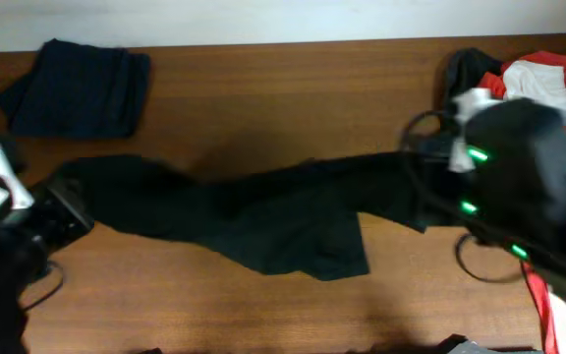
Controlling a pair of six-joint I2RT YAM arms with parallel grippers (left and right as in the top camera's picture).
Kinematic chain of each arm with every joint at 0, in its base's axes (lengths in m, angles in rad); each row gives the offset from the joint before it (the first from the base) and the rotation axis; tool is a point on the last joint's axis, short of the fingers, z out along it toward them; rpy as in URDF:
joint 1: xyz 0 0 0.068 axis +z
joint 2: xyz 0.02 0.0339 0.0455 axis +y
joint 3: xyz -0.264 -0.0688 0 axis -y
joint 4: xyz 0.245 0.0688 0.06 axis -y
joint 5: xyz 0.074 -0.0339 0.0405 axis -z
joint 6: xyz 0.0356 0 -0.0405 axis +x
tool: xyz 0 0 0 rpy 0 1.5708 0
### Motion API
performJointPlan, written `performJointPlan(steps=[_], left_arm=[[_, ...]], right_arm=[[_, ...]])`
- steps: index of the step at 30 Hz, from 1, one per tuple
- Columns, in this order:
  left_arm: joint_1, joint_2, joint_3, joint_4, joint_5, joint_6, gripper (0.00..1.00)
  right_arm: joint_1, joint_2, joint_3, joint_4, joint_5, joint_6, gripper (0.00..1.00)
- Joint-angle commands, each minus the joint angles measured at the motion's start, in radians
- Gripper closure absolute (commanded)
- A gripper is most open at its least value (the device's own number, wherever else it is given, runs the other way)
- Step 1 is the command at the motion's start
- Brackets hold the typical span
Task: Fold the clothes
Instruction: 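Grasp the garment's far edge with both grippers and spread it flat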
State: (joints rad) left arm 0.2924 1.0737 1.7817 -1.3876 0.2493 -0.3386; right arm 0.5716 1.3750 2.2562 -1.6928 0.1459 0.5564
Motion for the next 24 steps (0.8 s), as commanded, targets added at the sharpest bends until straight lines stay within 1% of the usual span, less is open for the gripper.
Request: performJointPlan(steps=[1,4,5,6,8,9,10,13,14,15,16,19,20,21,24], left_arm=[[0.003,0.029,0.269,-0.044,-0.014,-0.010,0.99],[0.003,0.038,0.481,-0.072,-0.014,-0.033,1.00],[0.003,0.038,0.526,-0.071,-0.045,-0.050,1.00],[0.003,0.038,0.560,-0.071,-0.098,-0.070,0.99],[0.003,0.041,0.573,-0.050,-0.117,-0.074,1.00],[0.003,0.059,0.573,-0.054,-0.164,-0.075,1.00],[0.003,0.103,0.572,-0.063,-0.176,-0.080,1.00],[0.003,0.280,0.572,-0.070,-0.195,-0.080,1.00],[0.003,0.423,0.572,-0.069,-0.229,-0.080,1.00],[0.003,0.548,0.572,-0.066,-0.306,-0.080,1.00],[0.003,0.615,0.572,-0.065,-0.352,-0.080,1.00],[0.004,0.866,0.572,-0.038,-0.474,-0.096,1.00],[0.005,0.937,0.572,-0.021,-0.531,-0.099,0.99],[0.006,0.986,0.572,-0.002,-0.561,-0.098,1.00],[0.005,1.051,0.572,0.032,-0.560,-0.098,0.99]], right_arm=[[0.003,-0.029,0.173,-0.006,0.089,-0.056,0.96],[0.003,-0.084,0.304,-0.006,0.176,-0.055,0.96],[0.003,-0.098,0.330,-0.006,0.235,-0.055,0.96],[0.003,-0.102,0.346,-0.005,0.282,-0.055,0.96],[0.003,-0.100,0.354,0.020,0.338,-0.043,0.96],[0.003,-0.083,0.354,0.050,0.371,-0.044,0.96],[0.003,-0.039,0.354,0.087,0.370,-0.044,0.96],[0.003,0.108,0.354,0.122,0.386,-0.044,0.96],[0.002,0.237,0.354,0.145,0.386,-0.044,0.96],[-0.012,0.330,0.354,0.160,0.377,-0.043,0.96],[-0.026,0.388,0.354,0.169,0.343,-0.043,0.96],[-0.060,0.595,0.352,0.231,0.080,-0.044,0.96],[-0.061,0.663,0.352,0.246,0.030,-0.043,0.96],[-0.061,0.707,0.352,0.255,0.023,-0.044,0.96],[-0.061,0.780,0.351,0.251,0.014,-0.044,0.96]])
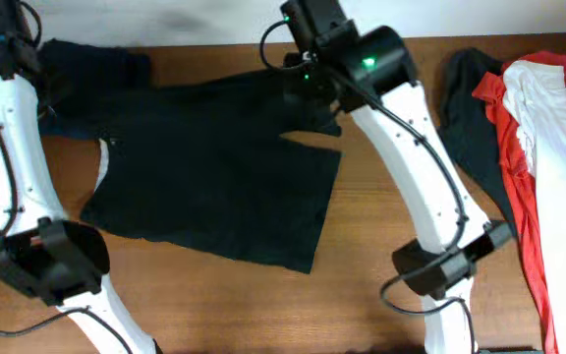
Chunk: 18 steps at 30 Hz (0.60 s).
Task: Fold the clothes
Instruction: 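Grasp the garment's far edge with both grippers and spread it flat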
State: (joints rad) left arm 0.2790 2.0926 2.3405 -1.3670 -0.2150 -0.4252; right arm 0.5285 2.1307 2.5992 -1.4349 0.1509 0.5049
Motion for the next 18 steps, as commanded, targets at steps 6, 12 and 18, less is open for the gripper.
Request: performJointPlan(steps=[6,12,18], left_arm=[[0.019,0.035,-0.003,-0.166,-0.051,-0.011,1.00],[0.034,0.035,-0.245,-0.167,-0.034,-0.008,1.00],[0.034,0.035,-0.395,-0.198,-0.050,-0.008,0.99]], right_arm=[[-0.011,0.027,-0.106,-0.076,-0.070,0.008,0.96],[0.014,0.027,-0.383,-0.055,-0.126,0.053,0.96],[0.121,0.027,-0.391,-0.145,-0.147,0.053,0.96]])
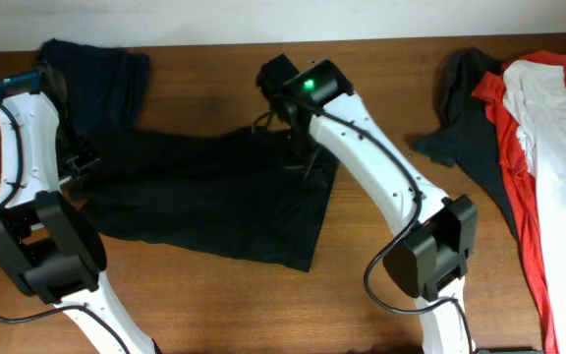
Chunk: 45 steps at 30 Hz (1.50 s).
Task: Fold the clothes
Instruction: 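Grasp the garment's far edge with both grippers and spread it flat, then grasp the top edge with both grippers and fold it down toward the bottom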
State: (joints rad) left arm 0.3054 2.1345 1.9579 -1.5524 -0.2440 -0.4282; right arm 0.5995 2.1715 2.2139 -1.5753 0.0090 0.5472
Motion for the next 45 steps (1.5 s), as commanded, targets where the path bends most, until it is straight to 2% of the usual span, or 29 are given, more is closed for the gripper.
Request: performJointPlan(steps=[1,2,4,5,6,9,10,11,12,14,18,22,24,26,28,31,33,35,36,37,38,39,40,41,43,45], left_arm=[[0.008,-0.006,-0.013,-0.017,-0.039,-0.005,0.92],[0.014,-0.006,-0.013,-0.016,-0.041,-0.005,0.83],[0.018,-0.006,-0.013,-0.017,-0.041,-0.005,0.45],[0.018,-0.006,-0.013,-0.017,-0.041,-0.005,0.35],[0.018,-0.006,-0.013,-0.017,-0.041,-0.005,0.30],[0.018,-0.006,-0.013,-0.015,-0.013,-0.005,0.31],[0.018,-0.006,-0.013,-0.008,0.023,-0.002,0.49],[0.017,-0.006,-0.013,0.007,0.085,0.031,0.87],[0.011,-0.006,-0.017,0.027,0.174,0.078,1.00],[-0.027,-0.006,-0.054,0.063,0.220,0.136,1.00],[-0.058,-0.006,-0.171,0.220,0.222,0.145,1.00],[-0.014,-0.006,-0.294,0.348,0.168,0.145,1.00],[0.016,-0.006,-0.354,0.400,0.168,0.145,1.00],[0.046,-0.006,-0.420,0.438,0.110,0.107,1.00],[0.065,-0.007,-0.430,0.397,0.059,0.032,1.00],[0.063,-0.023,-0.430,0.302,0.060,-0.112,1.00],[0.061,-0.096,-0.430,0.257,0.064,-0.121,1.00],[0.011,-0.229,-0.430,0.237,0.068,-0.116,1.00],[-0.038,-0.301,-0.430,0.243,0.076,-0.092,1.00],[-0.106,-0.365,-0.430,0.278,0.139,-0.009,1.00],[-0.158,-0.388,-0.430,0.296,0.192,0.051,1.00],[-0.209,-0.390,-0.430,0.294,0.225,0.061,0.88],[-0.308,-0.379,-0.475,0.277,0.320,0.064,0.87],[-0.356,-0.379,-0.513,0.284,0.336,0.064,0.99],[-0.440,-0.379,-0.573,0.343,0.335,0.063,1.00],[-0.473,-0.378,-0.583,0.363,0.338,0.061,1.00]], right_arm=[[0.080,-0.013,-0.008,-0.011,-0.005,0.011,0.96],[0.114,-0.013,-0.021,-0.011,-0.005,0.011,0.89],[0.140,-0.013,-0.045,-0.032,0.032,0.010,0.24],[0.133,-0.013,-0.045,-0.073,0.072,0.011,0.03],[0.120,-0.013,-0.045,-0.105,0.093,0.010,0.01],[0.039,-0.013,-0.045,-0.121,0.100,-0.025,0.01],[0.022,-0.013,-0.045,-0.104,0.074,-0.071,0.01],[0.006,-0.013,-0.045,-0.063,0.005,-0.154,0.45],[0.001,-0.012,-0.054,-0.021,-0.051,-0.199,0.94],[0.006,-0.010,-0.125,0.045,-0.096,-0.200,0.96],[-0.001,-0.011,-0.494,0.385,-0.204,-0.199,0.96],[0.002,-0.010,-0.752,0.636,-0.343,-0.198,0.96],[0.002,-0.010,-0.849,0.703,-0.346,-0.145,0.96],[-0.016,-0.010,-0.876,0.673,-0.281,-0.110,0.96],[-0.085,-0.011,-0.848,0.576,-0.128,-0.082,0.96],[-0.235,-0.012,-0.715,0.423,-0.023,-0.087,0.96],[-0.322,-0.019,-0.555,0.271,0.057,-0.089,0.96],[-0.338,-0.042,-0.425,0.182,0.054,-0.121,0.96],[-0.332,-0.047,-0.393,0.156,0.042,-0.125,0.90],[-0.329,-0.051,-0.378,0.153,-0.007,-0.158,0.27],[-0.329,-0.049,-0.379,0.158,-0.055,-0.195,0.18],[-0.329,-0.048,-0.380,0.158,-0.105,-0.233,0.21],[-0.318,-0.048,-0.390,0.137,-0.277,-0.339,0.96],[-0.300,-0.048,-0.402,0.109,-0.333,-0.368,0.96],[-0.232,-0.050,-0.433,0.132,-0.350,-0.358,0.96],[-0.132,-0.051,-0.443,0.171,-0.351,-0.286,0.96]])
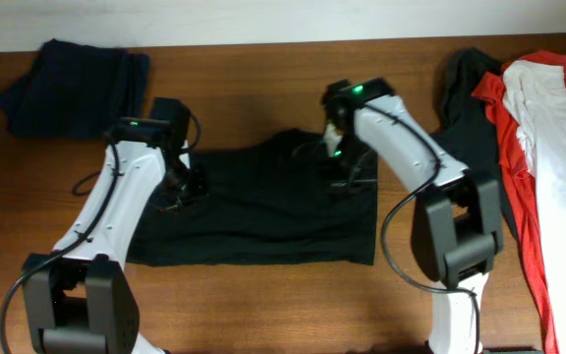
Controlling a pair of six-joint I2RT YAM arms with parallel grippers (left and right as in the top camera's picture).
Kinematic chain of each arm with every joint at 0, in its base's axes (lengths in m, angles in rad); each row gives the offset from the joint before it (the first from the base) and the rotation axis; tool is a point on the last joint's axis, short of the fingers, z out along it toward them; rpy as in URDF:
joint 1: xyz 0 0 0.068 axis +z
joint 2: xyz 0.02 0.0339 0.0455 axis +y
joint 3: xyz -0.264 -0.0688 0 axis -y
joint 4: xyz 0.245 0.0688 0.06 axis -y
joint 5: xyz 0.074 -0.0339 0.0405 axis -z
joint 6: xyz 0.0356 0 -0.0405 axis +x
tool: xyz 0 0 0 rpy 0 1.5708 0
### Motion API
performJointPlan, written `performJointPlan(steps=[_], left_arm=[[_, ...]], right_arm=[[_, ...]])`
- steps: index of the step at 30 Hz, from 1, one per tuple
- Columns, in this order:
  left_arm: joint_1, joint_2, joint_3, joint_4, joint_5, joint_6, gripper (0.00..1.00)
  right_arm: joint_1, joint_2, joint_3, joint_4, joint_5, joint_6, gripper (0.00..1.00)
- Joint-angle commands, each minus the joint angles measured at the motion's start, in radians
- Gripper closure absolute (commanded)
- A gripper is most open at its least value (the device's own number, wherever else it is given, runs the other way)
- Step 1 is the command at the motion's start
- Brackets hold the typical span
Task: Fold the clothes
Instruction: 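Grasp the top edge with both grippers and fold it down toward the bottom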
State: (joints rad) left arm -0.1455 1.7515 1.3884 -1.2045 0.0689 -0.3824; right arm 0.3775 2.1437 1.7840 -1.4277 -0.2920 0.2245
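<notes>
A black garment (263, 211) lies flat in the middle of the table as a rough rectangle, its lower edge straight. My left gripper (180, 192) is down on its upper left part, and my right gripper (347, 167) on its upper right part. Both seem shut on the cloth, though the fingers are small and dark against it. A bump of cloth rises between them at the top edge.
A folded dark navy garment (72, 84) lies at the back left corner. At the right edge is a pile of unfolded clothes: a black piece (465, 98), a red one (514, 167) and a white one (558, 118). The table (263, 305) is brown wood.
Both grippers have moved toward the right and the front with the black garment. The garment now lies further right as a neater rectangle, with both arms bent lower over it.
First the black garment was stretched in a long band across the table between the two arms. Then it was spread wide at the back, both grippers at its far corners. Then its far part was brought forward, and now it lies as a compact rectangle at centre.
</notes>
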Motion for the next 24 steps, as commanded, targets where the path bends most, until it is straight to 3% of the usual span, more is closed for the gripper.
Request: performJointPlan(steps=[1,6,10,12,13,14,17,18,22,24], left_arm=[[-0.035,0.005,-0.021,0.015,0.024,0.013,0.99],[-0.017,0.006,-0.163,0.095,0.054,0.056,1.00],[-0.018,0.006,-0.173,0.110,0.053,0.063,0.99],[-0.018,0.006,-0.174,0.107,0.014,0.063,1.00],[-0.018,0.006,-0.174,0.112,-0.006,0.063,0.99],[-0.018,0.006,-0.175,0.122,-0.005,0.063,0.99],[-0.022,0.006,-0.177,0.140,0.092,0.063,1.00],[-0.037,0.006,-0.177,0.167,0.111,0.063,1.00],[-0.109,0.006,-0.207,0.220,0.134,0.063,0.99],[-0.122,0.006,-0.254,0.277,0.138,0.062,1.00]], right_arm=[[0.135,-0.029,-0.013,0.048,-0.049,0.072,0.96],[0.154,-0.136,-0.013,0.123,0.027,0.189,0.96],[0.068,-0.471,-0.035,-0.056,0.335,0.280,0.96],[0.068,-0.629,-0.241,0.012,0.367,0.323,0.96],[0.079,-0.695,-0.402,0.137,0.343,0.377,0.90],[0.085,-0.720,-0.510,0.240,0.283,0.379,0.54],[0.089,-0.670,-0.640,0.577,0.001,0.316,0.59],[0.089,-0.643,-0.640,0.627,0.005,0.307,0.60],[0.098,-0.407,-0.640,0.685,-0.039,0.303,0.90],[0.114,-0.296,-0.640,0.723,-0.071,0.304,0.94]])
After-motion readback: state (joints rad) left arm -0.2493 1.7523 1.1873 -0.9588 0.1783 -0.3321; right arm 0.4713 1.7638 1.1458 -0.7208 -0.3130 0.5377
